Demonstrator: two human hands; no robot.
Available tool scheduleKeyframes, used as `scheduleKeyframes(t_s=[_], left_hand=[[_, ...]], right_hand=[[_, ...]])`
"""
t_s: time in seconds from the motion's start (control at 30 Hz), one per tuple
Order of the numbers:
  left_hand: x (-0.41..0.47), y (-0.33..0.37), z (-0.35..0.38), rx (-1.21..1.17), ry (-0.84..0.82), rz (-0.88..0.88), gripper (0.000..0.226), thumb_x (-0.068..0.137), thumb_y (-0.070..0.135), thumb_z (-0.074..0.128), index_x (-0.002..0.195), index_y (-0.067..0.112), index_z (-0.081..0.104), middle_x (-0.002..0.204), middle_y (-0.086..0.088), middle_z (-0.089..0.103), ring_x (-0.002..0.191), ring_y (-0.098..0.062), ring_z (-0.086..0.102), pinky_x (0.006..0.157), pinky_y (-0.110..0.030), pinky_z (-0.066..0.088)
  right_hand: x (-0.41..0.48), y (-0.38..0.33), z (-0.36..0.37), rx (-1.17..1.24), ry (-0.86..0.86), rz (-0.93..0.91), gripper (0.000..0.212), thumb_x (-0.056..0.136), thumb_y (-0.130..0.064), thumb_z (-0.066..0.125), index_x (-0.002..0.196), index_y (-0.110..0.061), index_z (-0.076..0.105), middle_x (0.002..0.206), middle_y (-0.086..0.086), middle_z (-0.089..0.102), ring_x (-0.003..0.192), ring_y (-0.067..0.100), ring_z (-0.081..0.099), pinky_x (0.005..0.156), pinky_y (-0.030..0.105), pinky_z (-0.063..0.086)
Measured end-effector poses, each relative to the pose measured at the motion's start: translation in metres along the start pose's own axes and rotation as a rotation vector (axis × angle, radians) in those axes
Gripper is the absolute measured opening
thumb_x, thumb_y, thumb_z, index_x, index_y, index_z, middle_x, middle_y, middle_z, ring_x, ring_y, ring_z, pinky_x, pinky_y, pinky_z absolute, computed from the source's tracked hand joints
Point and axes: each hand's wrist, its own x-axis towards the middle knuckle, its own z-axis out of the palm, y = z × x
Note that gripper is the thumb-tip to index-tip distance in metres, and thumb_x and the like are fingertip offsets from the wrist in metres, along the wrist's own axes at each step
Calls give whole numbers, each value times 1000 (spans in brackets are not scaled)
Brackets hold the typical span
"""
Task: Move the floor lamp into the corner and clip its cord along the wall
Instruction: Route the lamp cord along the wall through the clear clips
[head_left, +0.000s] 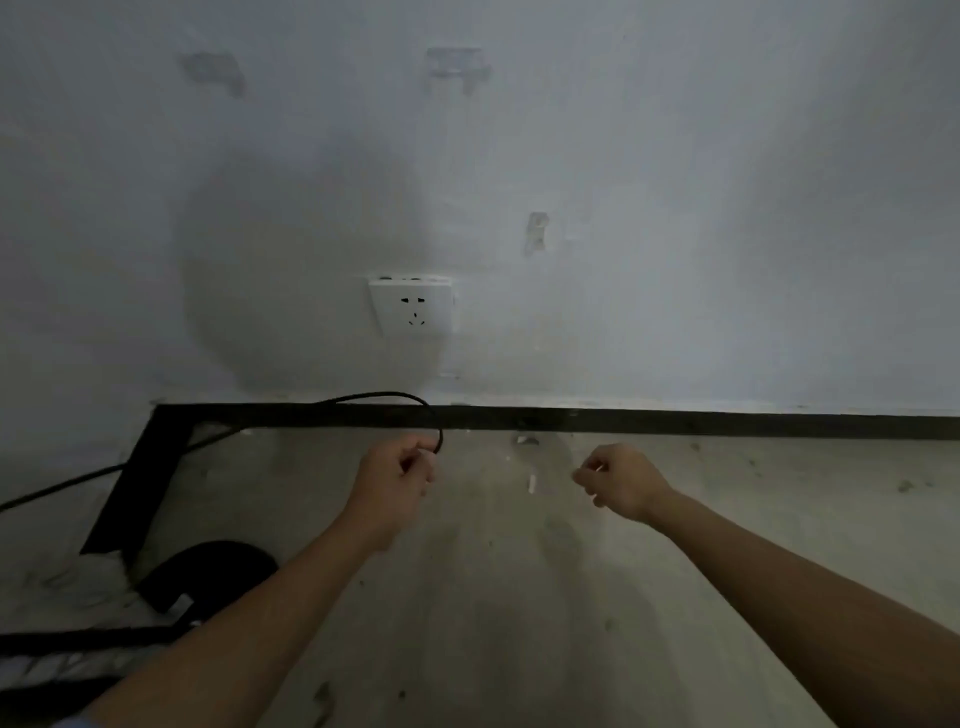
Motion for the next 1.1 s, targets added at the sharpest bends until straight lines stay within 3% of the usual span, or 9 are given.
scheduleKeyframes(t_s=[0.17,0.27,0.33,0.4,0.5,0.6,0.7,0.87,1.1], left_hand=[[44,-14,9,127,30,229,16,91,1,57,99,2,71,67,-6,62,60,-9,56,65,-25,48],[54,-3,8,187,35,345,15,89,4,61,97,5,74,61,0,62,57,-6,56,59,-10,45],[51,14,5,167,34,381,14,88,6,62,96,5,74,60,1,62,57,-5,57,59,-10,45],[43,25,4,117,38,386,9,86,7,65,86,6,75,60,-2,64,56,-7,59,63,-18,48],[35,28,9,62,32,377,14,83,7,69,70,14,70,60,-5,67,56,-10,62,64,-23,51],[38,27,9,23,22,358,7,82,5,70,76,4,73,67,-13,69,60,-16,63,68,-25,53],[40,28,6,3,11,367,8,82,3,69,86,-1,74,71,-12,70,62,-12,62,63,-12,51],[36,25,11,-9,-42,382,12,82,3,70,92,3,76,76,-10,72,71,-13,65,74,-22,54],[41,22,20,-37,-30,372,11,81,4,71,91,6,77,69,1,70,64,-5,64,64,-8,51]], right_hand=[[42,-9,-27,-200,-4,-115,30,90,-36,63,94,-7,71,96,14,72,85,28,69,79,37,55],[44,-31,-51,-207,139,-198,33,88,-37,64,98,-6,71,98,14,71,86,28,67,78,35,53],[39,-51,-59,-53,151,-249,24,89,-33,64,90,-10,70,90,11,71,76,24,68,66,29,53],[31,-71,-57,123,120,-274,18,91,-29,63,82,-14,67,85,8,71,70,19,67,56,25,49],[23,-94,-50,313,109,-317,17,91,-27,63,85,-13,70,85,6,72,73,15,66,58,25,49],[18,-112,-50,400,89,-400,16,89,-26,66,87,-12,73,87,2,75,75,11,67,57,25,49],[12,-124,-57,464,64,-439,15,88,-26,68,89,-12,74,91,3,76,78,10,67,58,24,49],[9,-128,-55,442,-12,-431,11,83,-23,73,87,-15,78,90,-1,79,75,6,67,56,21,46],[8,-136,-53,366,-45,-464,10,80,-15,75,89,-15,79,81,-3,73,74,10,55,50,18,40]])
